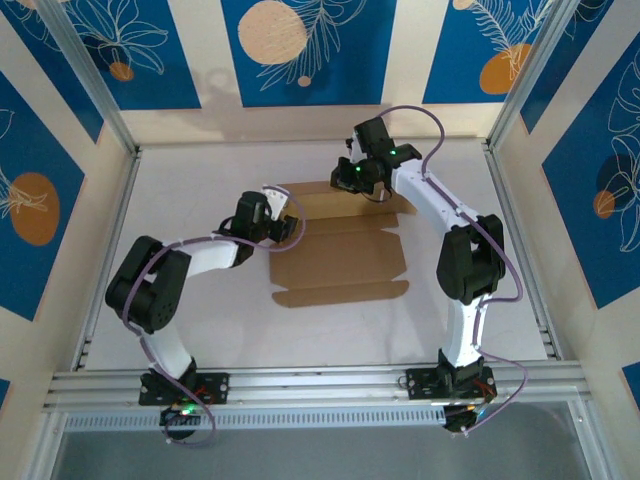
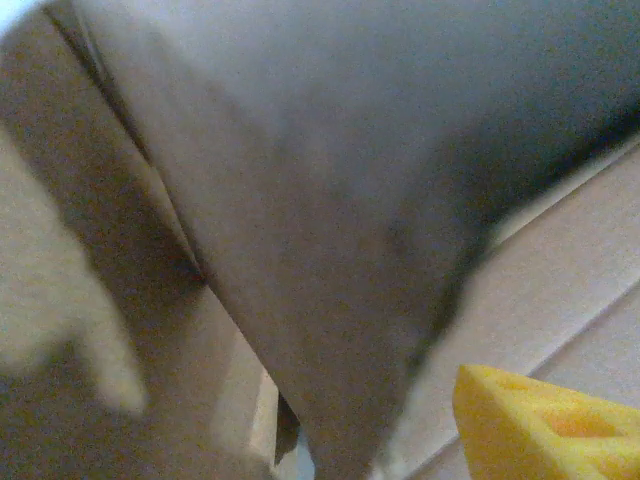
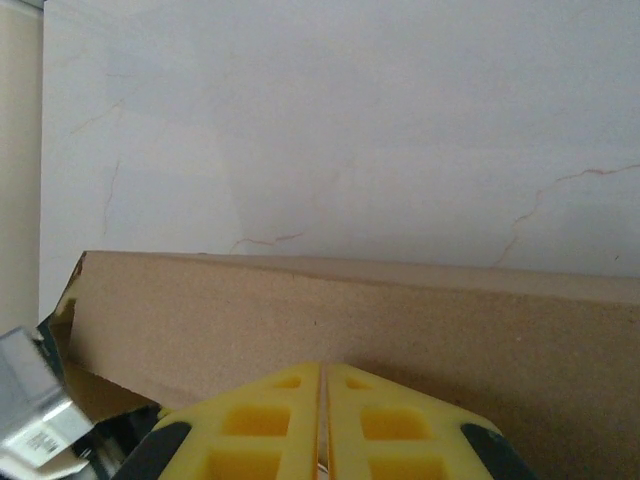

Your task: Fold the paper box

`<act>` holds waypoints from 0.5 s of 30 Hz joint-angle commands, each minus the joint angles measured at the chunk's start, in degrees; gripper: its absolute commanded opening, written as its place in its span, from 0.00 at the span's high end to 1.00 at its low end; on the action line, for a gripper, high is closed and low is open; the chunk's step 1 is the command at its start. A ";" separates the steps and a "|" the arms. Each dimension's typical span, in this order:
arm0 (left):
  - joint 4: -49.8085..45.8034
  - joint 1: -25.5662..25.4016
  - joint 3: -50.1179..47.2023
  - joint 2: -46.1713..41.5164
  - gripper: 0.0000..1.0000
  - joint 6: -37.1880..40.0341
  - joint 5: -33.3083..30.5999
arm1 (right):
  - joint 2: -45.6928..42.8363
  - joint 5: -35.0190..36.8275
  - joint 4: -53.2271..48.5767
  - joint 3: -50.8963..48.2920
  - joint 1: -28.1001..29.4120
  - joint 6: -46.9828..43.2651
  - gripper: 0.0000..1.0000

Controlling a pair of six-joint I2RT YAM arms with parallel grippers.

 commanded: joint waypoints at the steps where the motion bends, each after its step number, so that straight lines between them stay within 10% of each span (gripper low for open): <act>1: 1.45 -0.34 0.56 0.33 0.34 -0.52 -0.02 | -2.26 0.01 -0.61 -0.69 0.75 0.10 0.88; 15: 6.98 3.51 -7.54 -11.33 0.26 -2.47 14.55 | -2.44 1.08 -0.63 -0.41 0.75 -0.28 0.88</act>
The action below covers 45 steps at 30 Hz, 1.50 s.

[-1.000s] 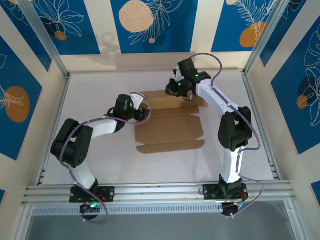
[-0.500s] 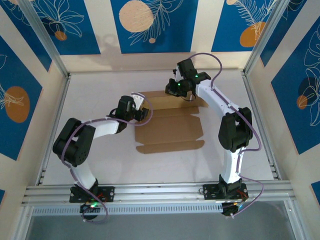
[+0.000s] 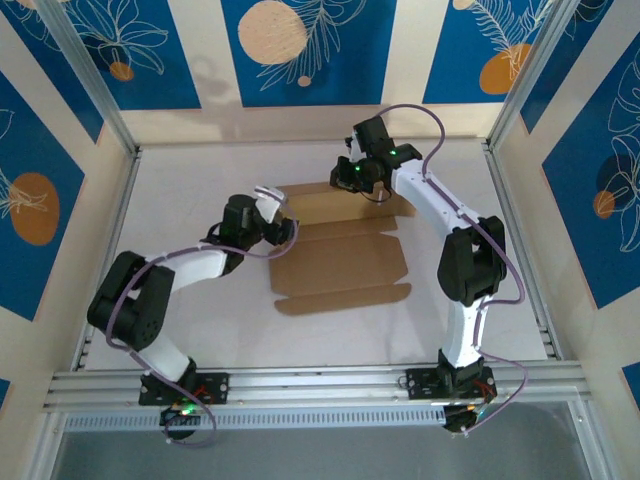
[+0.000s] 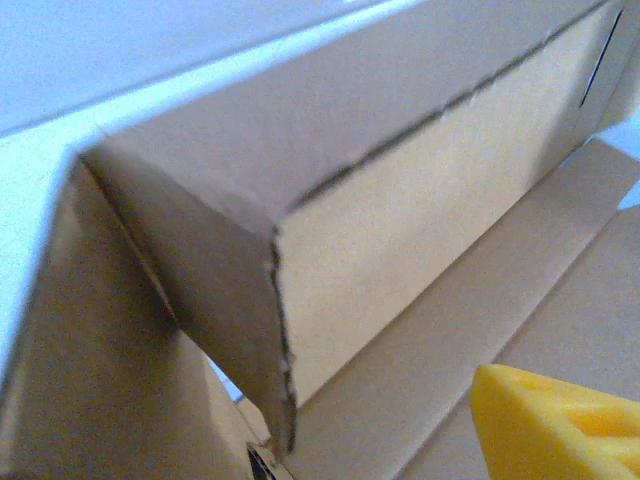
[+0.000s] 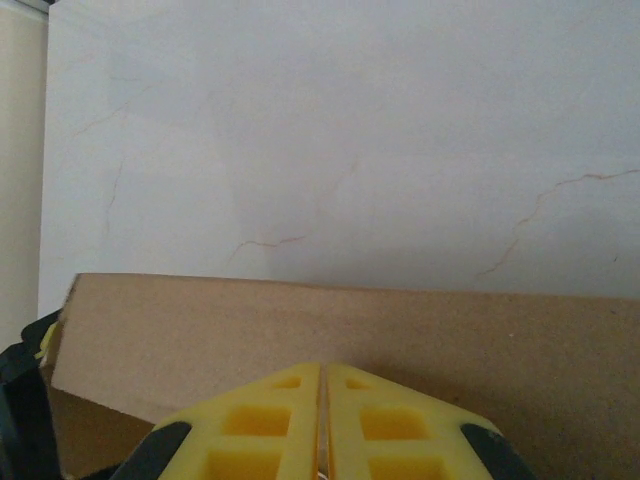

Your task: Fold the paper box

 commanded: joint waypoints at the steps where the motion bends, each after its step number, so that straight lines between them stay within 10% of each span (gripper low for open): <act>1: 2.91 2.18 -2.05 -3.35 0.26 -2.31 6.01 | -1.64 0.16 -0.61 -0.37 0.38 -0.33 0.88; 9: 3.47 5.12 -4.02 -9.63 0.25 -4.48 10.93 | -1.45 -0.15 -0.30 -0.85 0.22 -0.69 0.90; 23: -9.59 12.28 -6.06 -12.98 0.37 -8.73 -11.86 | -2.06 -0.67 1.43 -2.95 0.30 -0.87 0.91; 37: -17.96 11.98 1.58 -4.65 0.32 -4.28 8.68 | -1.71 -1.23 1.55 -2.20 0.45 -0.58 0.91; 45: -20.04 6.82 3.12 -3.68 0.28 1.02 10.32 | -1.62 -1.28 1.30 -1.78 0.44 -0.53 0.91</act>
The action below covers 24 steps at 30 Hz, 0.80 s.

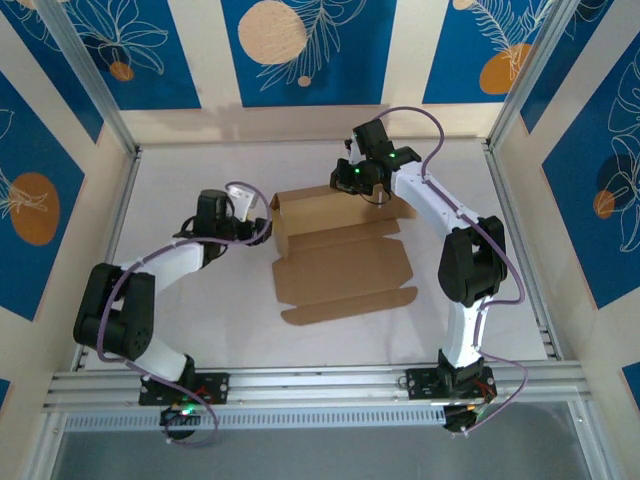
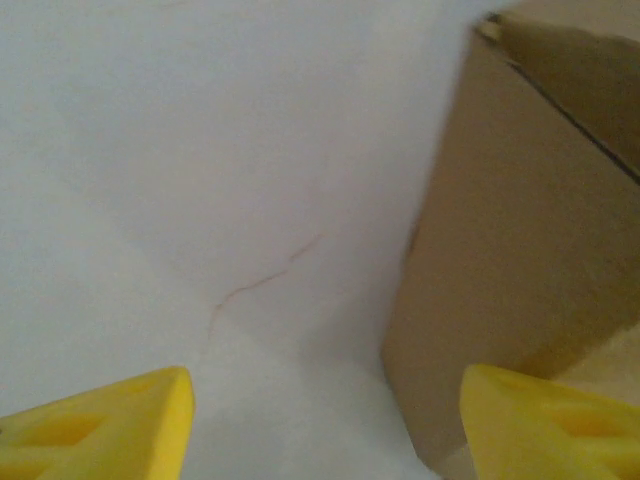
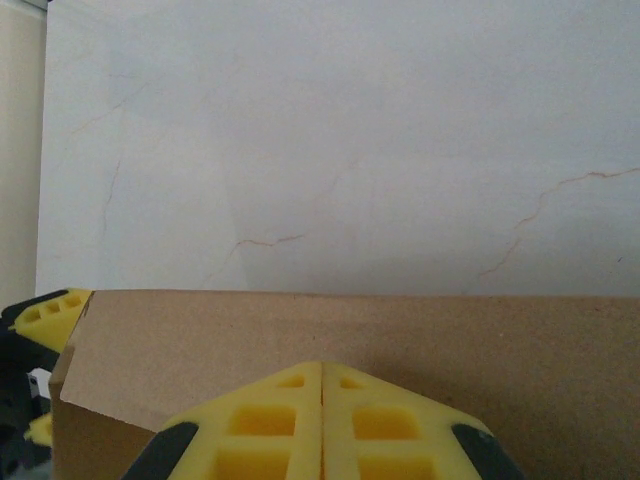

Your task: Fold the paper box

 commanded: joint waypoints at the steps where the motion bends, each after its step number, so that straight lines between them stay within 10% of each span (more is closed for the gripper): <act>1: -1.79 -2.54 1.92 0.74 0.28 3.57 2.43 | -1.32 -1.29 -0.40 0.20 0.33 -0.40 0.91; 24: 3.74 -11.84 6.09 7.94 0.32 0.50 -16.63 | -1.23 -1.17 -1.12 1.53 0.86 0.29 0.91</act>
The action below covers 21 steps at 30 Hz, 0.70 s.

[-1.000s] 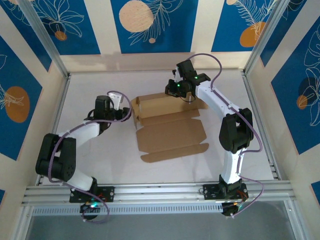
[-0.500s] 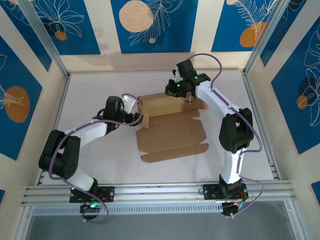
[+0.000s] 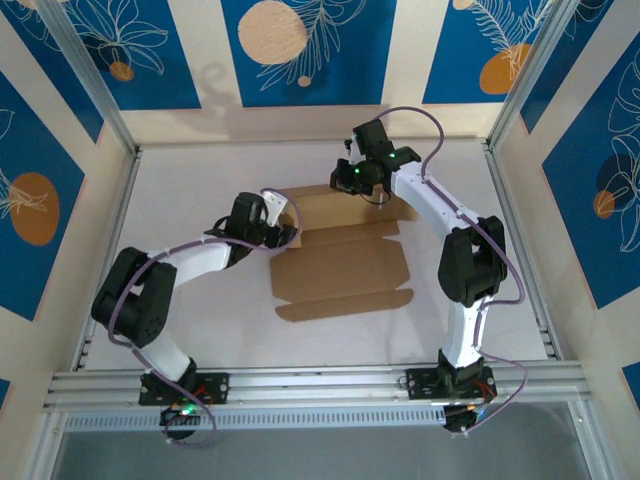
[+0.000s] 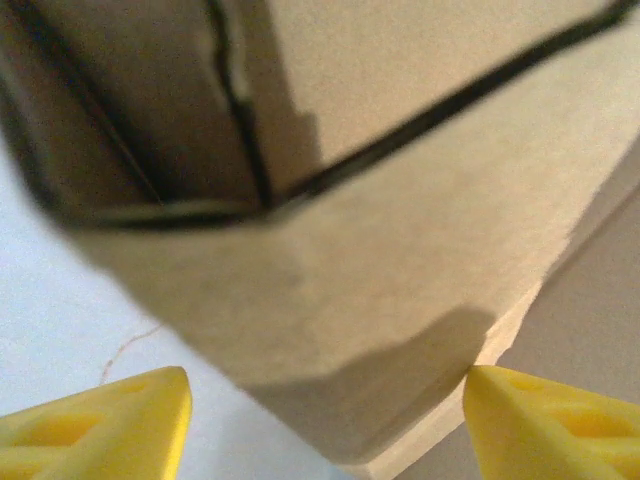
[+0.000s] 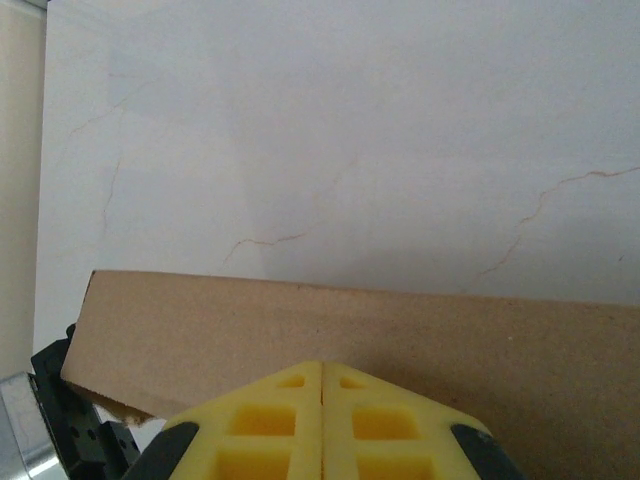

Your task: Fold the paper box

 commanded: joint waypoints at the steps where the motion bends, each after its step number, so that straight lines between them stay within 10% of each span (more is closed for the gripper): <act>1: 2.93 -1.01 1.55 1.09 0.34 -1.15 -5.55 | -1.34 -1.09 -1.00 1.39 0.90 0.36 0.91; 11: 7.17 -1.60 -0.08 2.46 0.57 -1.30 -10.95 | -1.11 -1.24 -0.36 0.99 1.53 1.62 0.92; 21: 18.57 -1.19 -2.21 3.80 0.37 6.01 -3.76 | 1.93 -5.32 -3.95 4.11 0.27 -1.40 0.92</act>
